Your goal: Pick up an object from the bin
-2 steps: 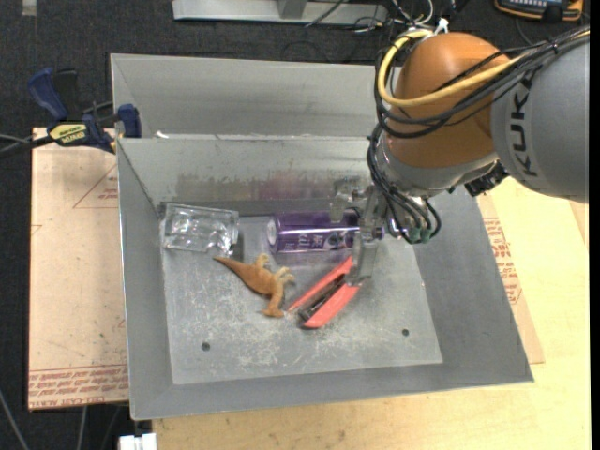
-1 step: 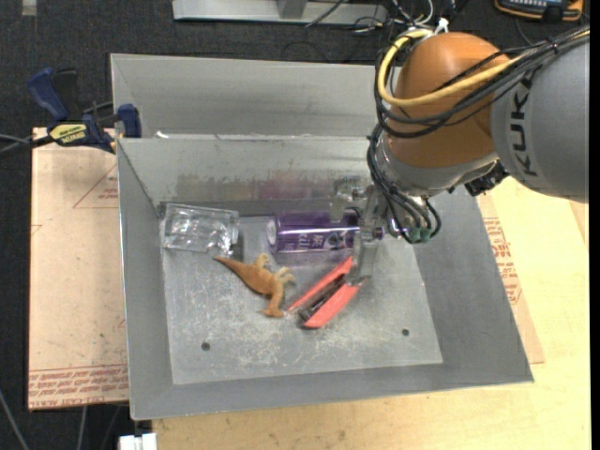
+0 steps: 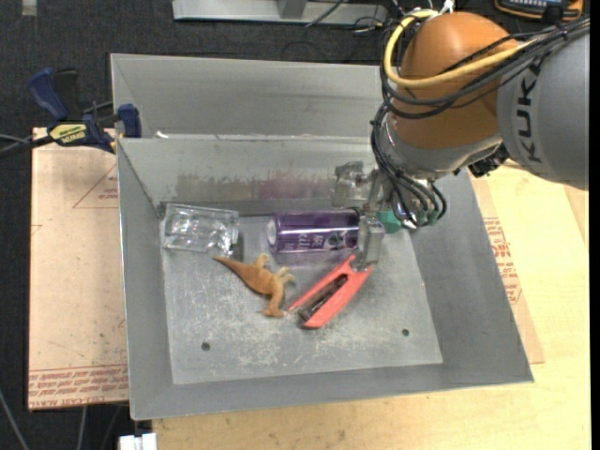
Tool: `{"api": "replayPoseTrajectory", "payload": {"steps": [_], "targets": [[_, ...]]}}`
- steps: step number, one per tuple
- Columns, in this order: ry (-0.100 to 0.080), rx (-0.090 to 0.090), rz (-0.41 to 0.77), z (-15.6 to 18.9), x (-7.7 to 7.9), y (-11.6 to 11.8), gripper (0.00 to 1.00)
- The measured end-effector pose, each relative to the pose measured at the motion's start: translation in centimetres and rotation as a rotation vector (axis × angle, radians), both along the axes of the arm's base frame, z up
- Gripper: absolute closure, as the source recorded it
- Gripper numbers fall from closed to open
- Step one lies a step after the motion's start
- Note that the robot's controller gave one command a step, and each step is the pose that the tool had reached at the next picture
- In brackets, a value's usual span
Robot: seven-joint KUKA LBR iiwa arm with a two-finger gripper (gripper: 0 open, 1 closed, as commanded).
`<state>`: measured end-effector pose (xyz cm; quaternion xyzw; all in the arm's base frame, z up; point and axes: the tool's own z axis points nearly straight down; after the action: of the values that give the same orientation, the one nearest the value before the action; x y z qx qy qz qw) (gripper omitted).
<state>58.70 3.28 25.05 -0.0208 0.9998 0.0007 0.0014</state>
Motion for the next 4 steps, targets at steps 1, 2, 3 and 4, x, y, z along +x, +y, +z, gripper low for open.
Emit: {"api": "replayPoseTrajectory", "payload": {"steps": [1, 2, 3, 4], "targets": [[-0.003, 0.004, -0.075, -15.7, -0.6, 0.1, 1.00], [0.000, 0.001, -0.074, -16.2, -0.9, 0.1, 0.00], [-0.001, 0.002, -0.075, -16.2, -0.9, 0.1, 0.00], [0.009, 0.003, -0.066, -16.8, -1.1, -0.2, 1.00]]}}
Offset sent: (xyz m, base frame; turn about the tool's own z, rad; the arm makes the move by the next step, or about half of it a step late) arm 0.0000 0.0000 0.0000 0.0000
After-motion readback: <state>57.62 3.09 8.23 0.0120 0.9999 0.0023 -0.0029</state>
